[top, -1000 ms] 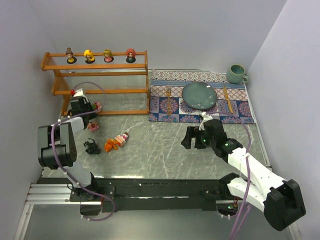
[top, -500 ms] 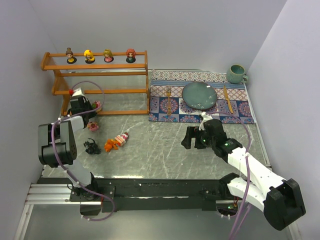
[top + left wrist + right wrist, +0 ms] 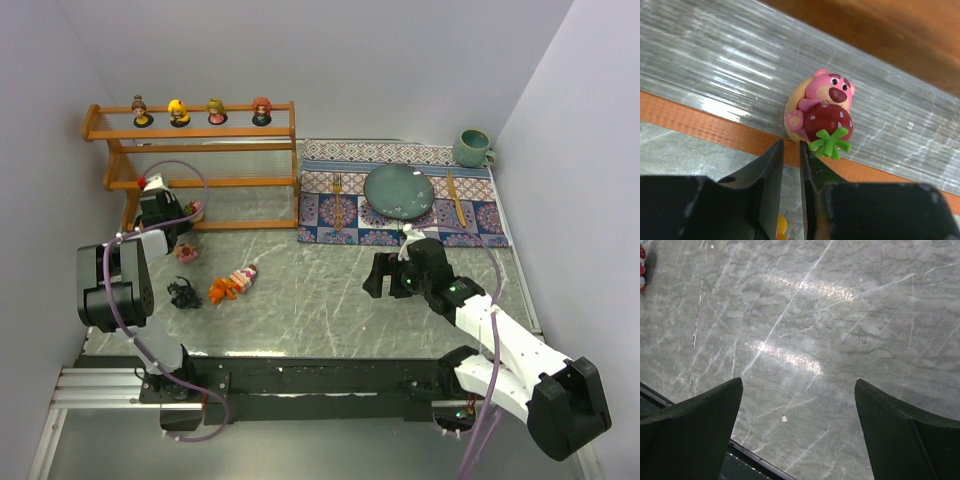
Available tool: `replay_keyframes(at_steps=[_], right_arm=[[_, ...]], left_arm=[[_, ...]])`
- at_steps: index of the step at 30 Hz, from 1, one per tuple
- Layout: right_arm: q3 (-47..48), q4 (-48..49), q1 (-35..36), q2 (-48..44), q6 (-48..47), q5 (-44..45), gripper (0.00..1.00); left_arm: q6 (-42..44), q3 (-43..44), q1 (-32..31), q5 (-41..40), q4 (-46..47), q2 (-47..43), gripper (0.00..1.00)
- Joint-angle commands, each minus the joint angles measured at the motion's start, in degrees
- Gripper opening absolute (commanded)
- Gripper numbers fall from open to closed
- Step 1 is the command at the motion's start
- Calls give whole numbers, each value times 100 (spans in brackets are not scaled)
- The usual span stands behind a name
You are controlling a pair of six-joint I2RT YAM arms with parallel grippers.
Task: Place and organize the plastic toys onto the shelf
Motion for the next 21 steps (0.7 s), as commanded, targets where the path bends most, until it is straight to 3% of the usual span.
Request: replay_keyframes(at_steps=[1, 13, 21], right_arm=[[159, 87, 32, -3, -73, 110, 100], [212, 35, 32, 6, -56, 101, 100], [186, 61, 32, -117, -38, 39, 100]], left_arm=[[-31, 200, 29, -3, 224, 88, 25], [-13, 253, 29, 41, 163, 79, 27], [-66, -142, 37, 50, -180, -781, 31]])
